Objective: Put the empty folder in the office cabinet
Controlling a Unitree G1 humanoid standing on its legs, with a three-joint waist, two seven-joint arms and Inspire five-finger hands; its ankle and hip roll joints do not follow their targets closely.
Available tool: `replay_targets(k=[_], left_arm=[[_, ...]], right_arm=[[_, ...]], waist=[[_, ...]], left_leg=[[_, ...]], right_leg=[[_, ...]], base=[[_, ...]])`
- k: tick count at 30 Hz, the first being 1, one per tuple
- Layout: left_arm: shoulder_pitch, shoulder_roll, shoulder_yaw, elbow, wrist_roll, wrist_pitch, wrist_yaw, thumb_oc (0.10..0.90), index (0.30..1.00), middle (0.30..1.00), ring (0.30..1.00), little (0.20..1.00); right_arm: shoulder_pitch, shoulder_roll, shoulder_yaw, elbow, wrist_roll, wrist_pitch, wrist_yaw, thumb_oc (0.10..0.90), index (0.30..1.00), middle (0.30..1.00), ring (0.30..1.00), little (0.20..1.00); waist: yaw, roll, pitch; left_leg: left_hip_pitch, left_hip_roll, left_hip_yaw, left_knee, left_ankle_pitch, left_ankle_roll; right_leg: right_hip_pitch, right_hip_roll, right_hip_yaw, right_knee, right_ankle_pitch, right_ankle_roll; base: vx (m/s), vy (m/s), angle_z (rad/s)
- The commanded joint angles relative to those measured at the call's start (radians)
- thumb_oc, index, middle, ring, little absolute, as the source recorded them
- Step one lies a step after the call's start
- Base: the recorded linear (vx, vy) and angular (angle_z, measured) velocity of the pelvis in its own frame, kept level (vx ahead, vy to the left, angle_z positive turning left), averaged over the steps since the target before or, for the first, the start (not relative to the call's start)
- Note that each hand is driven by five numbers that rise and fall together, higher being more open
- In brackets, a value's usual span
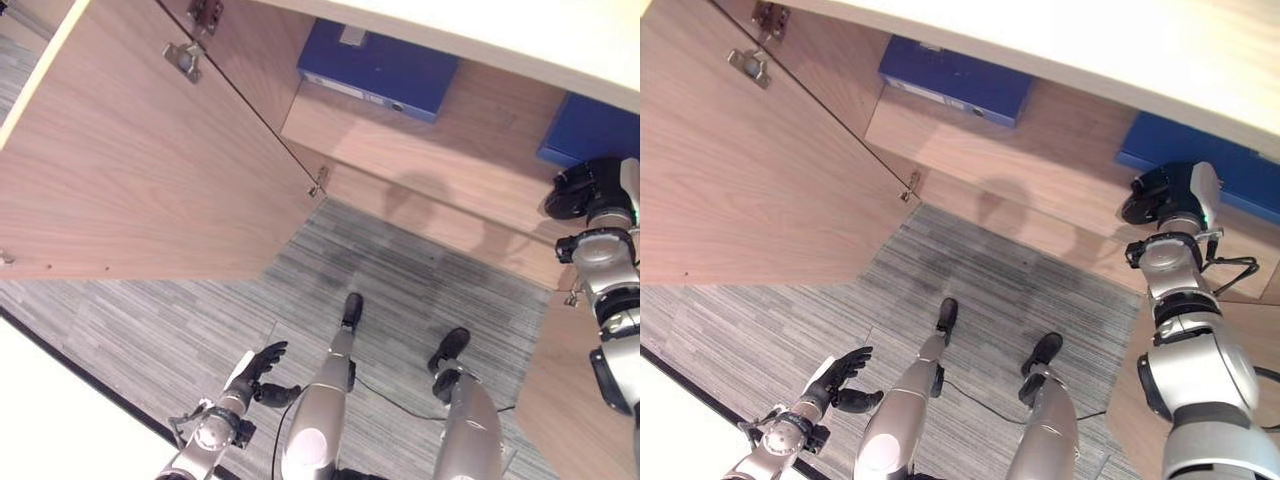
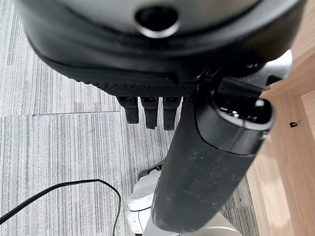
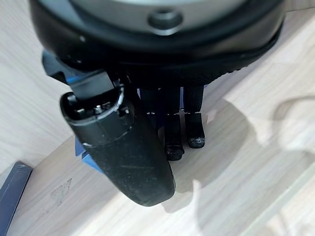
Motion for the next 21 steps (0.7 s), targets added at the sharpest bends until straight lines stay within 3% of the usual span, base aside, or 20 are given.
replay_targets(k=[1,3,4,5,10,11,14,18,21], left_arm=[[0.044,0.049,-0.035,0.025,-0.031,-0.023,0.000,0.800,0.900,0.900,0.900,0.900],[0.040,0.019,-0.006,0.060,-0.036,-0.015,0.010,0.800,0.900,0.900,0.900,0.900],[0.043,0.015,0.003,0.071,-0.037,-0.011,0.014,0.800,0.900,0.900,0.900,0.900],[0.043,0.002,0.015,0.083,-0.041,-0.008,0.019,0.800,0.900,0.900,0.900,0.900],[0.069,-0.049,0.100,0.169,-0.028,0.020,0.035,0.800,0.900,0.900,0.900,0.900],[0.077,-0.071,0.146,0.222,0.007,0.038,0.043,0.800,0.900,0.900,0.900,0.900],[0.104,-0.089,0.184,0.252,0.071,0.047,0.051,0.800,0.900,0.900,0.900,0.900],[0.113,-0.100,0.203,0.288,0.110,0.053,0.048,0.800,0.900,0.900,0.900,0.900],[0.107,-0.090,0.225,0.294,0.098,0.050,0.058,0.800,0.900,0.900,0.900,0.900]], right_arm=[[-0.107,-0.206,-0.013,-0.040,0.071,-0.017,-0.092,0.400,0.300,0.300,0.300,0.300],[0.004,-0.115,-0.087,-0.160,0.097,-0.045,-0.129,0.400,0.300,0.300,0.300,0.300],[0.061,-0.076,-0.125,-0.231,0.098,-0.049,-0.141,0.582,0.573,0.573,0.573,0.573],[0.112,-0.029,-0.156,-0.265,0.112,-0.064,-0.147,0.800,0.900,0.900,0.900,0.900],[0.476,0.212,-0.257,-0.602,0.056,-0.088,-0.124,0.800,0.900,0.900,0.900,0.900],[0.641,0.296,-0.308,-0.738,0.035,-0.100,-0.101,0.800,0.900,0.900,0.900,0.900],[0.818,0.359,-0.342,-0.834,-0.006,-0.095,-0.059,0.800,0.900,0.900,0.900,0.900],[0.937,0.417,-0.336,-0.881,0.000,-0.088,0.001,0.800,0.900,0.900,0.900,0.900],[0.913,0.433,-0.275,-0.870,-0.013,-0.073,0.033,0.800,0.900,0.900,0.900,0.900]], waist=[[0.024,0.009,-0.056],[0.010,-0.016,-0.080],[0.006,-0.031,-0.088],[-0.002,-0.045,-0.097],[-0.043,-0.124,-0.171],[-0.070,-0.147,-0.205],[-0.091,-0.175,-0.267],[-0.104,-0.188,-0.324],[-0.095,-0.188,-0.325]], left_leg=[[0.032,0.071,0.001,-0.006,-0.039,-0.038],[0.060,0.075,0.002,-0.013,-0.050,-0.031],[0.074,0.076,0.000,-0.013,-0.055,-0.029],[0.087,0.080,-0.001,-0.015,-0.061,-0.025],[0.186,0.091,0.025,-0.048,-0.075,-0.012],[0.232,0.087,0.038,-0.062,-0.085,-0.010],[0.302,0.071,0.047,-0.078,-0.107,-0.004],[0.391,0.033,0.039,-0.080,-0.155,0.027],[0.443,0.023,0.044,-0.069,-0.170,0.052]], right_leg=[[0.081,-0.008,0.064,0.014,-0.085,0.107],[0.113,0.003,0.070,-0.012,-0.078,0.104],[0.127,0.008,0.073,-0.025,-0.071,0.103],[0.144,0.014,0.076,-0.039,-0.066,0.102],[0.272,0.040,0.084,-0.159,-0.020,0.108],[0.324,0.041,0.080,-0.200,-0.003,0.113],[0.411,0.036,0.067,-0.259,0.018,0.124],[0.474,0.002,0.070,-0.227,0.036,0.141],[0.452,-0.011,0.110,-0.078,0.111,0.174]], base=[[0.04,0.023,-0.03],[0.08,0.024,-0.07],[0.10,0.006,-0.15],[0.08,0.001,-0.20],[0.16,0.027,-0.25],[0.24,0.121,-0.30],[0.20,0.141,-0.04],[0.13,0.172,-0.06],[0.05,0.146,0.01]])
